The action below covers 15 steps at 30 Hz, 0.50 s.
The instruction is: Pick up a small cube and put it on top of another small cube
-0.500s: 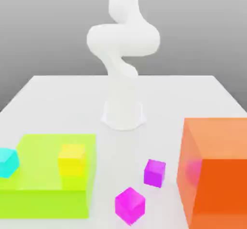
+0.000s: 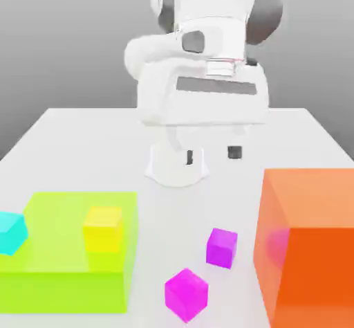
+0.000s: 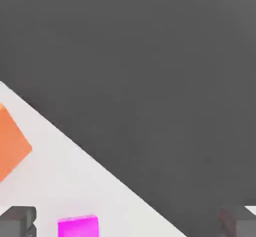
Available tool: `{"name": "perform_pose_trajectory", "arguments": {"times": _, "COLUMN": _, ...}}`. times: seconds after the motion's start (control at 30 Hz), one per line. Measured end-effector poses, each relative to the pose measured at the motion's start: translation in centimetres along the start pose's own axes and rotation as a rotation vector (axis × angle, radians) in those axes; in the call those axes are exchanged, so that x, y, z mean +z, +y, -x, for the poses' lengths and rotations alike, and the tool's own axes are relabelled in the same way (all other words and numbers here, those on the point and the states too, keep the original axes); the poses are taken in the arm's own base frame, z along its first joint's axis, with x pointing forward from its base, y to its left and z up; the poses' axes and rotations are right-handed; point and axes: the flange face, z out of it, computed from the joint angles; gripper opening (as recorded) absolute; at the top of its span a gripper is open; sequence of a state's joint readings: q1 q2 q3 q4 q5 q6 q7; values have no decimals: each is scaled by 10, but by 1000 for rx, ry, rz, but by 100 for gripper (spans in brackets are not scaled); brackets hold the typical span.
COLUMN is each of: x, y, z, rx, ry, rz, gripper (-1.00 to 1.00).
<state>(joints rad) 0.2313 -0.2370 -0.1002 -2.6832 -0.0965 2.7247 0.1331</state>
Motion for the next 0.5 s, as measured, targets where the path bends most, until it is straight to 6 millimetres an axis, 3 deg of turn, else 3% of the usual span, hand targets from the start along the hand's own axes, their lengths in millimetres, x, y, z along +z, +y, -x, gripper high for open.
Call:
{"name": "perform_pose_trajectory", "arguments": {"times": 0.13, "x": 82, "y": -25, "z": 76, "rx": -239, "ry": -175, "rz": -28, "gripper": 0}}
{"name": "perform_pose_trajectory", "arguments": {"times": 0.2, "x": 106, "y": -40, "z": 114, "rx": -323, "ry": -247, "rz": -45, "gripper": 0}}
{"name": "perform_pose_trajectory", "arguments": {"times": 0.43, "x": 164, "y": -40, "z": 142, "rx": -338, "ry": -276, "rz": -49, "gripper": 0}}
{"name": "perform_pose_trajectory", "arguments": {"times": 0.47, "x": 171, "y": -39, "z": 145, "rx": -338, "ry": -276, "rz": -49, "gripper": -100}}
{"name": "perform_pose_trajectory", "arguments": {"times": 0.5, "x": 171, "y": -39, "z": 145, "rx": -338, "ry": -276, "rz": -49, "gripper": -100}}
